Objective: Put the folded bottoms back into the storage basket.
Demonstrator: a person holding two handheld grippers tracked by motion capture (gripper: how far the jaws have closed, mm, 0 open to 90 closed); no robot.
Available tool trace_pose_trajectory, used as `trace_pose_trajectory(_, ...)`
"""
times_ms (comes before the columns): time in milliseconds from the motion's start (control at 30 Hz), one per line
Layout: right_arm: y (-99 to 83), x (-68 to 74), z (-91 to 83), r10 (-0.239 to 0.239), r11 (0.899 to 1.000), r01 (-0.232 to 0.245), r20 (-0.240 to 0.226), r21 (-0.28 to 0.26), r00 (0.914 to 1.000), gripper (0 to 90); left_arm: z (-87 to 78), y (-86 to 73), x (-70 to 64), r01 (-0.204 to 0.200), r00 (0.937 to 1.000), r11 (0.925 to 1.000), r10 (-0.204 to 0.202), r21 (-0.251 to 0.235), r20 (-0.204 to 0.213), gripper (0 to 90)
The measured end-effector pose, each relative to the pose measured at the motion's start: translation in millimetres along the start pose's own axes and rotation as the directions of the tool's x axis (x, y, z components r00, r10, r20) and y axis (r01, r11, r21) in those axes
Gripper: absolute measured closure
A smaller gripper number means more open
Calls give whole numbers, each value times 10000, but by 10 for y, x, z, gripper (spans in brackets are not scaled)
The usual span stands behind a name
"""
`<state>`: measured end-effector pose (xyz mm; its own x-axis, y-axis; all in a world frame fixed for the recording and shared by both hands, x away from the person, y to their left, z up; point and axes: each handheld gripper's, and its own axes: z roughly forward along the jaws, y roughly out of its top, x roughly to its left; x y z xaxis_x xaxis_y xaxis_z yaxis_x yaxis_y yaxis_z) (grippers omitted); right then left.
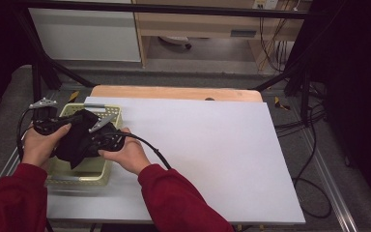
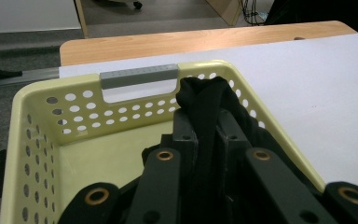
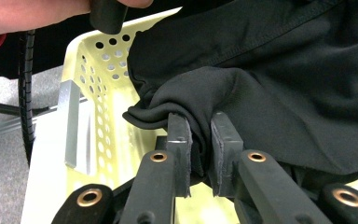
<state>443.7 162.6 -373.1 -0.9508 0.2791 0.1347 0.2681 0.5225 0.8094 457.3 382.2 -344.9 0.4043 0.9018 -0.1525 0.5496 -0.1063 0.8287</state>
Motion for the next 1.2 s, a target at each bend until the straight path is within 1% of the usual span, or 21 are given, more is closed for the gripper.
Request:
trace_pose_trajectory(167, -16, 7, 14, -62, 10000, 62, -28, 55, 10000, 807, 7, -35, 13, 121, 9999, 9999, -121, 42, -17, 810)
trace_pose_trajectory(300, -34, 7, 18, 0, 9999, 0, -29, 107, 10000, 806, 15, -56, 9, 123, 9999, 9999, -123, 46, -2, 811)
trace_pose_trajectory(400, -41, -1, 18, -67, 9999, 68, -19, 120, 10000, 805, 23, -74, 12, 137, 9999, 9999, -137, 79, 2, 813)
trace_pose_trajectory(500, -47, 6, 14, -39, 9998, 39, -21, 210, 10000, 792, 35, -97, 18, 209, 9998, 9998, -210, 53, 56, 806)
trace_pose_trajectory(533, -51, 7, 10, -101, 9996, 102, -39, 251, 9999, 765, 40, -106, 18, 196, 9998, 9998, -196, -22, 76, 789)
trace_pose_trajectory(567, -54, 16, 2, -57, 9995, 60, -98, 300, 9999, 706, 41, -111, 16, 182, 9998, 9997, -183, -163, -48, 736)
trace_pose_trajectory(600, -58, 24, -10, -84, 9996, 85, -47, 280, 10000, 636, 38, -112, 10, 143, 9998, 9992, -148, -362, -139, 658)
trace_pose_trajectory(633, -57, 40, -31, -88, 9995, 85, 101, 302, 9999, 570, 29, -109, 5, 88, 9998, 9986, -96, -521, -163, 582)
trace_pose_trajectory(667, -58, 53, -58, -155, 9994, 149, 205, 312, 9997, 526, 17, -104, -4, 94, 9998, 9980, -105, -628, -167, 530)
trace_pose_trajectory(733, -63, 72, -125, -193, 9995, 183, 404, 245, 9990, 452, -7, -93, -36, 57, 9998, 9967, -72, -812, -186, 455)
trace_pose_trajectory(833, -86, 88, -234, -232, 9997, 226, 588, 109, 9980, 393, -40, -83, -105, -165, 9996, 9957, 145, -915, -224, 431)
trace_pose_trajectory(933, -132, 103, -356, -216, 9998, 218, 863, -15, 9960, 345, -62, -76, -183, -205, 9997, 9942, 188, -1054, -173, 388)
trace_pose_trajectory(1033, -184, 115, -448, -255, 9996, 269, 1103, -105, 9936, 274, -77, -75, -270, -267, 9996, 9930, 252, -1155, -145, 360)
trace_pose_trajectory(1133, -250, 118, -531, -267, 9996, 281, 1373, -83, 9902, 204, -74, -92, -360, -284, 9996, 9914, 272, -1279, -113, 333)
trace_pose_trajectory(1200, -302, 109, -591, -214, 9998, 221, 1481, -32, 9887, 166, -62, -94, -420, -346, 9994, 9916, 338, -1248, -85, 299)
